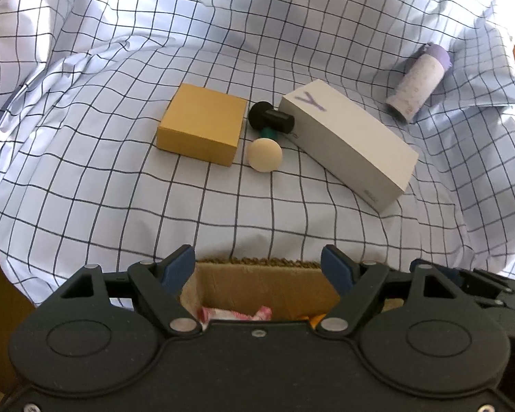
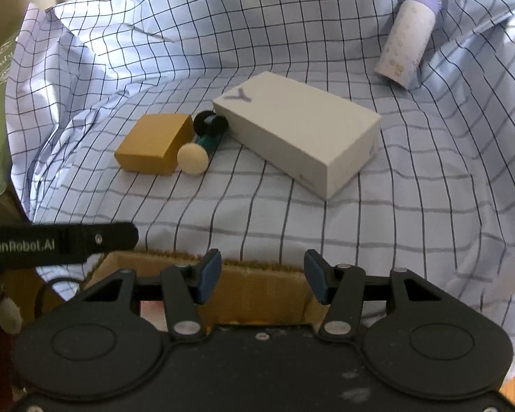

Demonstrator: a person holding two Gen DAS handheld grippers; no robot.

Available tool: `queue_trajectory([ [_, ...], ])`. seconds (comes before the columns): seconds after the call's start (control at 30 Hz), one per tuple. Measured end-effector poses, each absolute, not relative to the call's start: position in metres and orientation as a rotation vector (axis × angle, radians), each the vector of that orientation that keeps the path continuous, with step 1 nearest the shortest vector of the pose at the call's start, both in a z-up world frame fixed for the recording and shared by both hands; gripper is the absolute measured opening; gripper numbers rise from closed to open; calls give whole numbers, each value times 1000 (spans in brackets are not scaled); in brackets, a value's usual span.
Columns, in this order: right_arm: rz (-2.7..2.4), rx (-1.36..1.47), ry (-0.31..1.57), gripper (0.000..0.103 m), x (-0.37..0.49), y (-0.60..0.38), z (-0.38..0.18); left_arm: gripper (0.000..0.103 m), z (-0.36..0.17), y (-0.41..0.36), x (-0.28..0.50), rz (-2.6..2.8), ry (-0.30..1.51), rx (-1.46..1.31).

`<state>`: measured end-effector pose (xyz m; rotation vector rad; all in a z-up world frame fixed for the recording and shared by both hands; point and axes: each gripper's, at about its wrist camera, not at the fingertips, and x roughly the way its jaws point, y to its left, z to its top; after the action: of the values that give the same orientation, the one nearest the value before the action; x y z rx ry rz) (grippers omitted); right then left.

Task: Organize soft objects
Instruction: 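Reach the right tool to the cream-ball green-handled stamp while the left tool reaches the black knob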

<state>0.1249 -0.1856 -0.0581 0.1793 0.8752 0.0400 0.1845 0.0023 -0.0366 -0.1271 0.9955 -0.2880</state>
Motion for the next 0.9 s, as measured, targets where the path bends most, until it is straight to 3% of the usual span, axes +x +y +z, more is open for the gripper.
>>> queue_trajectory([
  [0.9, 127, 82, 858, 54, 268, -117, -90, 76, -68, 57, 246, -136, 1040, -252],
])
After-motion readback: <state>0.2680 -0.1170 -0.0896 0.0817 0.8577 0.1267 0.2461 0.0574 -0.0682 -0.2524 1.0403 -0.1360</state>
